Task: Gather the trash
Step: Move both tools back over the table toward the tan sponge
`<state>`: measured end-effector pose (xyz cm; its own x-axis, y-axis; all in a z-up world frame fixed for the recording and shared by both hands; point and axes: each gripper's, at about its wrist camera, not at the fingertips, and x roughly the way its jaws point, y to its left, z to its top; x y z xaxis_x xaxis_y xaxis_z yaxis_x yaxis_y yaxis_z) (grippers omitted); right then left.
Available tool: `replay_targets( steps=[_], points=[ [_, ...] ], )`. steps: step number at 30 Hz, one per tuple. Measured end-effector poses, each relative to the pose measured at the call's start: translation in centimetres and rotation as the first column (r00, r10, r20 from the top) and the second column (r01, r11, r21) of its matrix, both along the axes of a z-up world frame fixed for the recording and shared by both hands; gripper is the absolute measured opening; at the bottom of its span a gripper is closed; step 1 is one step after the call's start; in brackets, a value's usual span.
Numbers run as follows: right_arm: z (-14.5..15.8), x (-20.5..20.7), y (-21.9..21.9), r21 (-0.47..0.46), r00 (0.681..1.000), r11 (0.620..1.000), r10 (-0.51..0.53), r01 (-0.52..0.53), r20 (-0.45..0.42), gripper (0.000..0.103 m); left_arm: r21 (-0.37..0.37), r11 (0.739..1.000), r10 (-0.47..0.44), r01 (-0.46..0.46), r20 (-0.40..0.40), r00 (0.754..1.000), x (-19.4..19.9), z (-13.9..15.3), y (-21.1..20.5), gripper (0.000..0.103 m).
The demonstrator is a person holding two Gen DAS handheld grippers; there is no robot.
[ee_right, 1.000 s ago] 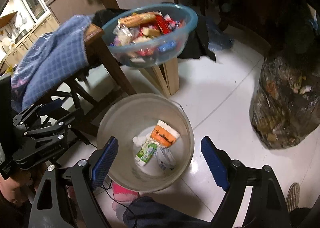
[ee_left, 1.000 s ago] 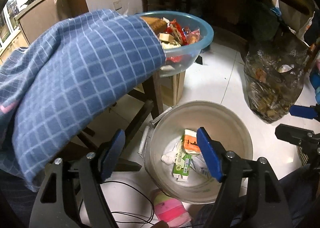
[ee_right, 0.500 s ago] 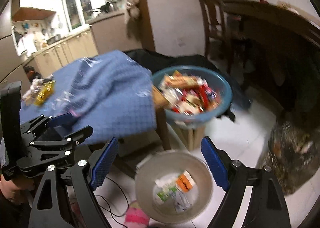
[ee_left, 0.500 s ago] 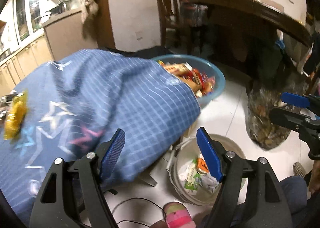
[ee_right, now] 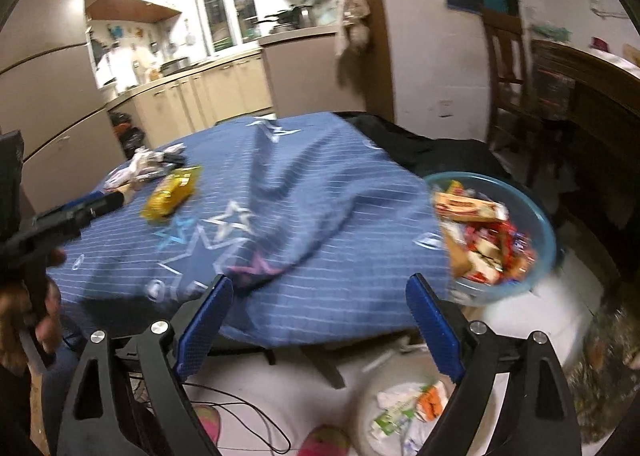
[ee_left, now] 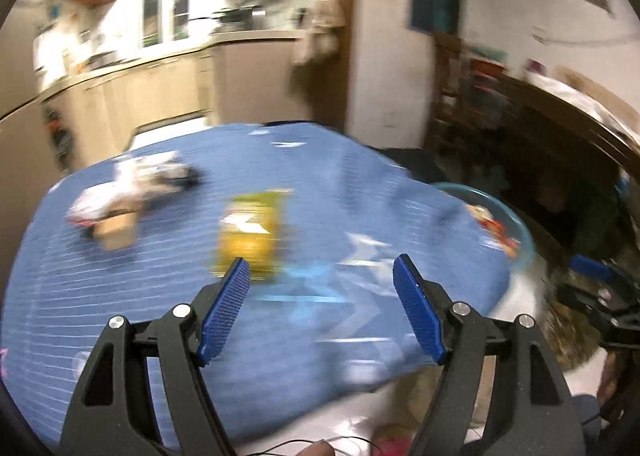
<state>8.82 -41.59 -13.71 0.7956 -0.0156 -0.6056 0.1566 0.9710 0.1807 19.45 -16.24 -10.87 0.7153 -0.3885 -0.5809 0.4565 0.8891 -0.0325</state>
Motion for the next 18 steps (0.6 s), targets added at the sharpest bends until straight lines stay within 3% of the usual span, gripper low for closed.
replay_targets(
  steps=[4,9,12,18],
  points=[
    [0.2,3.2,3.1,-0.001,0.997,0.997,0.072,-0.072,-0.001,0.088,0.004,0.988,0.157,-0.157,-0.026,0.987,4.4,0.5,6.6,0.072],
    [0.3,6.8,6.6,0.015,0.991,0.991,0.135,-0.135,0.005,0.088,0.003,0.953,0.302,-0.303,-0.11,0.947,10.0,-0.3,13.7,0.08],
    [0.1,8.5,8.4,0.02,0.988,0.987,0.157,-0.157,0.007,0.088,-0.008,0.943,0.325,-0.331,-0.176,0.929,12.9,-1.6,15.0,0.08],
    [-0.7,10.9,10.2,0.025,0.982,0.982,0.189,-0.189,-0.007,0.088,0.003,0.953,0.295,-0.303,-0.226,0.928,15.6,-3.6,12.8,0.08]
  ],
)
